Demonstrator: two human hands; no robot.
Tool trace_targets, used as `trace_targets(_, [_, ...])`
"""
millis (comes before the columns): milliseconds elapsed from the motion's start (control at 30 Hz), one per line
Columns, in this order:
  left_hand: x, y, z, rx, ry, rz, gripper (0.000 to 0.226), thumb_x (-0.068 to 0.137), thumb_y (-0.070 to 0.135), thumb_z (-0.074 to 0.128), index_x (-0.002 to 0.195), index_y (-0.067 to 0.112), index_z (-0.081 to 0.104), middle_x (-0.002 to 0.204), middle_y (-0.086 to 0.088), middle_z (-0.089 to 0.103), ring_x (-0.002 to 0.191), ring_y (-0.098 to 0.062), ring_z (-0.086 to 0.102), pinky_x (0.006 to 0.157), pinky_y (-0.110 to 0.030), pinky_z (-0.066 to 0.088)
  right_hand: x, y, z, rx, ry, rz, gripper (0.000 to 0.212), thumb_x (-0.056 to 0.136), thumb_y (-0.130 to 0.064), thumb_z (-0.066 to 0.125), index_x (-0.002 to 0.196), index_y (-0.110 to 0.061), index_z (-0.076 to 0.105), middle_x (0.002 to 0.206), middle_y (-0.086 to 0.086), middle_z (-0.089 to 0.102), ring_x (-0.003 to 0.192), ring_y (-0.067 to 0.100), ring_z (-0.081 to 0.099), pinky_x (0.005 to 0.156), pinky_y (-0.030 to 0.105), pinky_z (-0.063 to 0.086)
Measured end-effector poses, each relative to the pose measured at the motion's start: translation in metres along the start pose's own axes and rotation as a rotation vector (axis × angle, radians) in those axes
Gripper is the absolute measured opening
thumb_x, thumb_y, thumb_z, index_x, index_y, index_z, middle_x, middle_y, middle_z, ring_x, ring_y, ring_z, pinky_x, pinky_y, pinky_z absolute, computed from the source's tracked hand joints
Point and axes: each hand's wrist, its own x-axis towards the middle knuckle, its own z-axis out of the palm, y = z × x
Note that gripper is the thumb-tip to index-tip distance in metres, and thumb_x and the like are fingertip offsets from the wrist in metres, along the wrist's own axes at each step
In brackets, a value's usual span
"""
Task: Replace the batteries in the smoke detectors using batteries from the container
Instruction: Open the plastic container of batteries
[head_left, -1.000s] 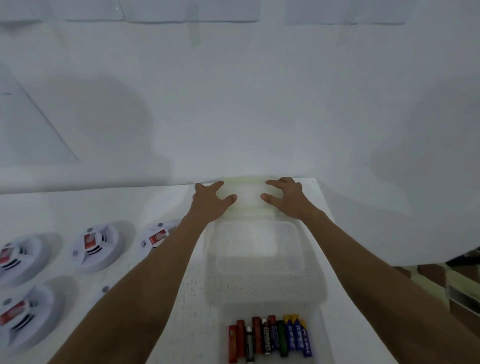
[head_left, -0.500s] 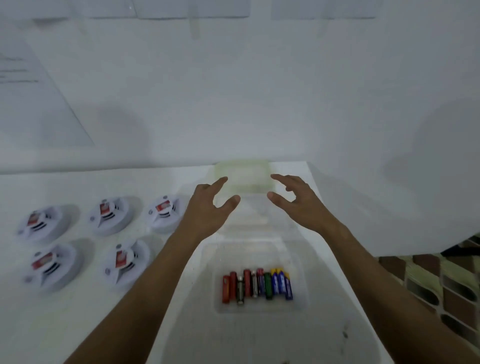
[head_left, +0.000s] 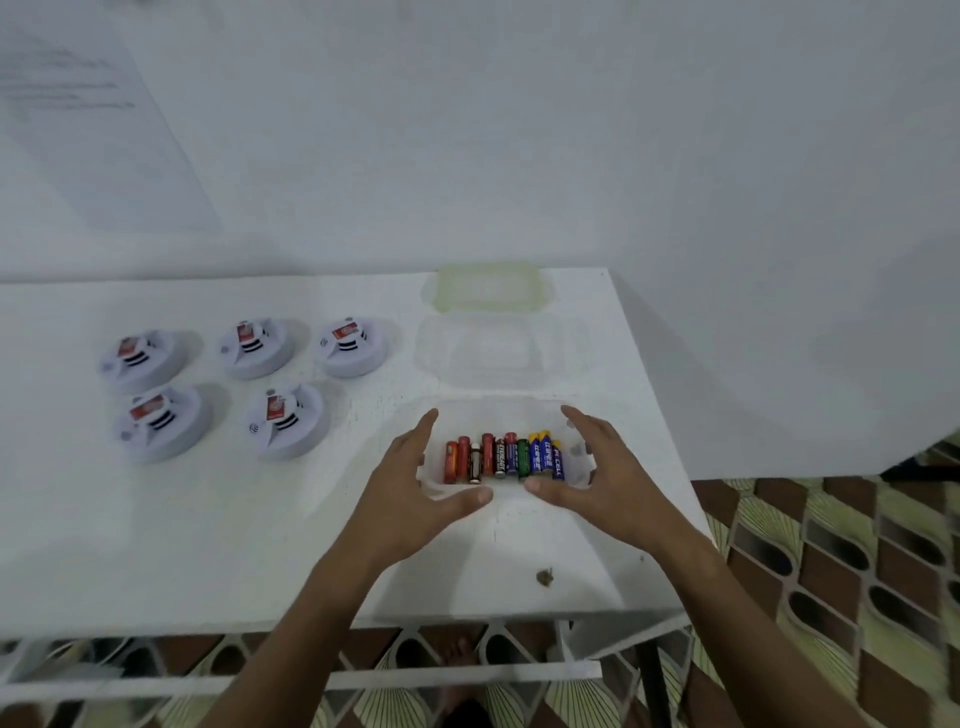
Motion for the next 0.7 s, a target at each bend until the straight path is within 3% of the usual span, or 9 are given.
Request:
trace_targets(100, [-0.001,-0.002,0.005,-0.061,0.029,-0.001,0.108,0.066,0.054,0.081,0.150,0.042,0.014,0.155,0.010,0.033,0.137,-0.015,0.040,0.100,-0.027,0.043,-0.002,-0.002,0.002,-0.020,0.007,0.006,0.107,0.069,-0.053,0.081,0.155,-0.028,0.022,0.158,-0.006,0.025,0.142,0.014,0.031,0.112,0.035,0.035])
trace_targets(233, [0.009,-0.003,0.005,-0.080,0.039,-0.016,0.112,0.062,0.056,0.082,0.151,0.040,0.016,0.152,0.010,0.037,0.134,-0.016,0.045,0.106,-0.040,0.043,0.008,-0.004,0.000,-0.010,0.038,0.001,0.109,0.066,-0.048,0.086,0.154,-0.026,0.024,0.156,-0.004,0.032,0.138,0.015,0.037,0.112,0.036,0.038])
trace_targets(367, [0.024,0.001,0.002,-0.105,0.056,-0.014,0.111,0.063,0.052,0.083,0.151,0.037,0.017,0.153,0.007,0.037,0.132,-0.017,0.048,0.103,-0.033,0.042,0.025,-0.006,-0.002,0.046,0.061,0.002,0.112,0.065,-0.043,0.088,0.155,-0.026,0.023,0.152,-0.005,0.039,0.128,0.013,0.046,0.106,0.037,0.045])
trace_targets(567, [0.041,0.002,0.000,-0.073,0.057,-0.036,0.121,0.050,0.067,0.076,0.152,0.035,0.018,0.154,0.003,0.036,0.131,-0.020,0.049,0.104,-0.038,0.042,0.043,-0.004,-0.005,0.080,0.068,0.011,0.115,0.062,-0.044,0.091,0.155,-0.022,0.026,0.149,-0.008,0.044,0.124,0.015,0.052,0.101,0.034,0.050])
trace_targets(700, [0.052,0.003,0.000,-0.047,0.059,-0.036,0.117,0.057,0.062,0.080,0.152,0.034,0.018,0.154,0.001,0.036,0.131,-0.021,0.049,0.106,-0.041,0.042,0.054,-0.003,-0.008,0.061,0.078,0.010,0.113,0.062,-0.044,0.090,0.154,-0.023,0.027,0.148,-0.006,0.046,0.120,0.016,0.055,0.098,0.035,0.053])
